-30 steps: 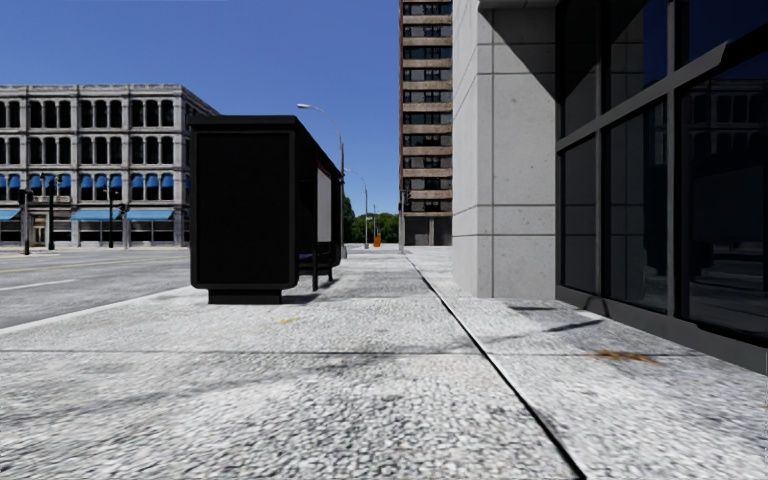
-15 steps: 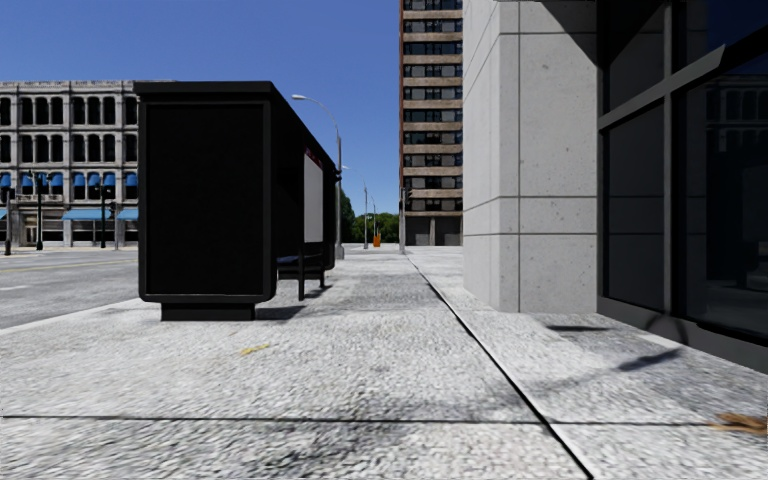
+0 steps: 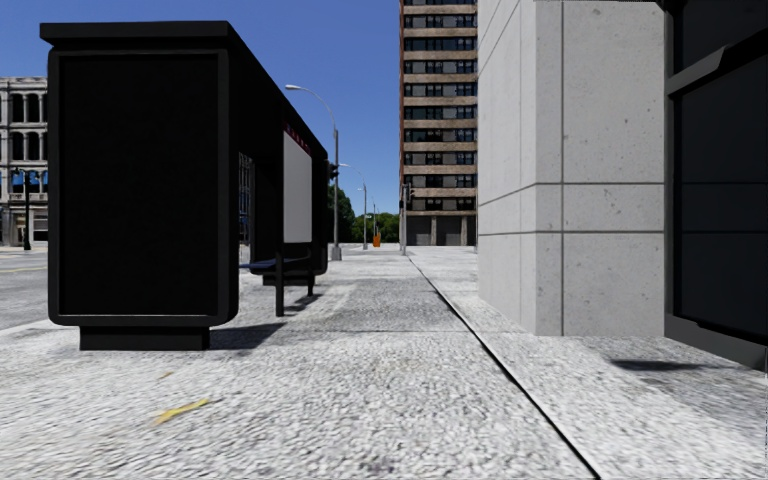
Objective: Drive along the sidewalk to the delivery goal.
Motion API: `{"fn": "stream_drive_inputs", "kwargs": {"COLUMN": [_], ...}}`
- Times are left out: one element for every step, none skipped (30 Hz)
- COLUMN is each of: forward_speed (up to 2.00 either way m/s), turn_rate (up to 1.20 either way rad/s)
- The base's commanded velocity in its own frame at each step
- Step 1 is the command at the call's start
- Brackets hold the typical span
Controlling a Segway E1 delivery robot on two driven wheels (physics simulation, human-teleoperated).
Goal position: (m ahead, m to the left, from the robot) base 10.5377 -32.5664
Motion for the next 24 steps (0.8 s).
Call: {"fn": "stream_drive_inputs", "kwargs": {"forward_speed": [2.00,2.00,2.00,2.00,2.00,2.00,2.00,2.00,2.00,2.00,2.00,2.00,2.00,2.00,2.00,2.00,2.00,2.00,2.00,2.00,2.00,2.00,2.00,2.00], "turn_rate": [0.00,0.00,0.00,0.00,0.00,0.00,0.00,0.00,0.00,0.00,0.00,0.00,0.00,0.00,0.00,0.00,0.00,0.00,0.00,0.00,0.00,0.00,0.00,0.00]}}
